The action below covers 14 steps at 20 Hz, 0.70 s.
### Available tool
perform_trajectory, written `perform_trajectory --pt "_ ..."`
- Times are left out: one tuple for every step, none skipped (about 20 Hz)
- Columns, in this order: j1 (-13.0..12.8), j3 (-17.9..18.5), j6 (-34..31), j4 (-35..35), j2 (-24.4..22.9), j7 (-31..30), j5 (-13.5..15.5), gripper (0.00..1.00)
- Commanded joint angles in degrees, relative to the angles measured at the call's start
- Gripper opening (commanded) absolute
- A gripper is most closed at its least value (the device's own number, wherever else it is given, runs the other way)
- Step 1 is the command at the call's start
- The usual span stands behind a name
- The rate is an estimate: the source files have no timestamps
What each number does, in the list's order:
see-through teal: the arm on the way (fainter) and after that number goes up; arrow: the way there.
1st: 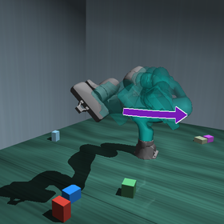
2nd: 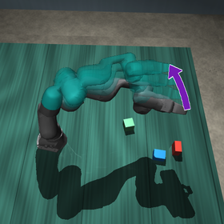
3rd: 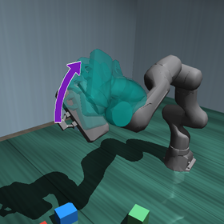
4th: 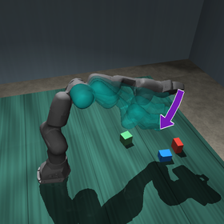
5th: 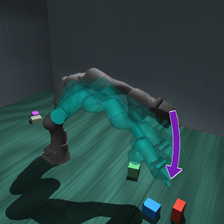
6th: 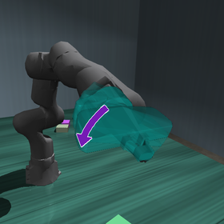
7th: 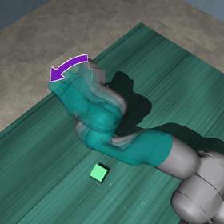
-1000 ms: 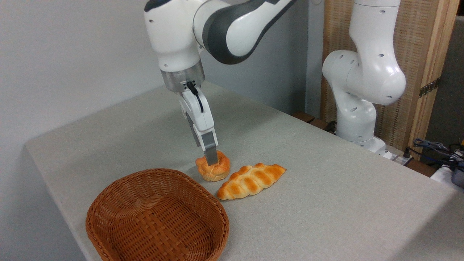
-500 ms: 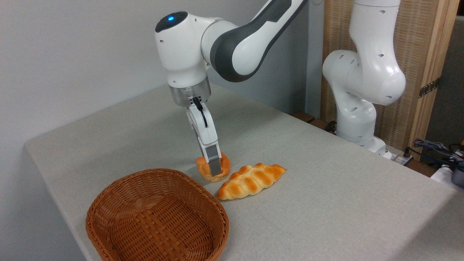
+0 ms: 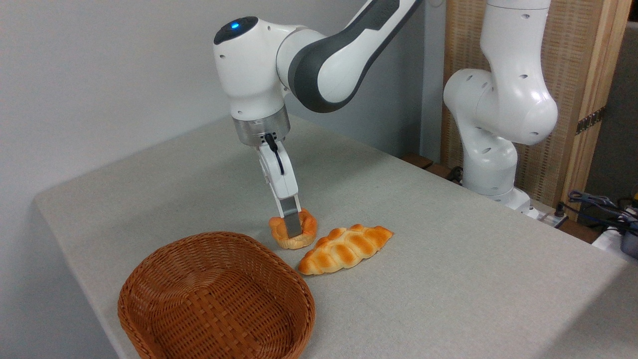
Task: Put bread into the basket
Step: 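Close the gripper on the round bun, then lift the bun and carry it over the wicker basket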
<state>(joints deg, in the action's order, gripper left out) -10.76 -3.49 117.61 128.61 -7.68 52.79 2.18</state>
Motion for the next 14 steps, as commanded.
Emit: perform_trajectory --pt "-0.22 -0.02 0.26 0.24 -1.19 0.12 0.89 0.23" --pt "-0.22 -0.02 -1.57 -0.72 -1.28 0.03 1.76 0.23" --pt "-0.22 -0.02 -5.16 -3.17 -1.2 0.03 2.9 0.23" --pt "-0.05 0.06 -9.72 -6.24 -1.02 0.03 3.7 0.23" --pt "0.13 0.15 -13.59 -9.14 -0.76 0.03 4.49 0.23" --pt "0.39 0.59 -15.46 -11.17 -0.67 0.03 5.63 0.23" --pt "0.65 0.85 -15.57 -12.76 -0.58 0.03 6.68 0.23" --pt "0.83 1.12 -15.57 -14.17 -0.32 0.03 7.3 0.23" --pt "1.79 1.47 -15.57 -16.27 0.47 0.03 7.39 0.24" --pt "2.41 1.65 -15.57 -18.81 1.43 -0.23 7.83 0.26" --pt "2.76 1.73 -15.48 -21.01 2.57 -0.41 8.1 0.27" --pt "2.76 1.82 -15.31 -23.3 3.97 -0.5 8.1 0.27" --pt "2.85 2.69 -14.69 -25.5 5.55 -0.5 7.92 0.28" --pt "2.94 4.09 -13.38 -27.17 7.22 -0.5 7.92 0.28"
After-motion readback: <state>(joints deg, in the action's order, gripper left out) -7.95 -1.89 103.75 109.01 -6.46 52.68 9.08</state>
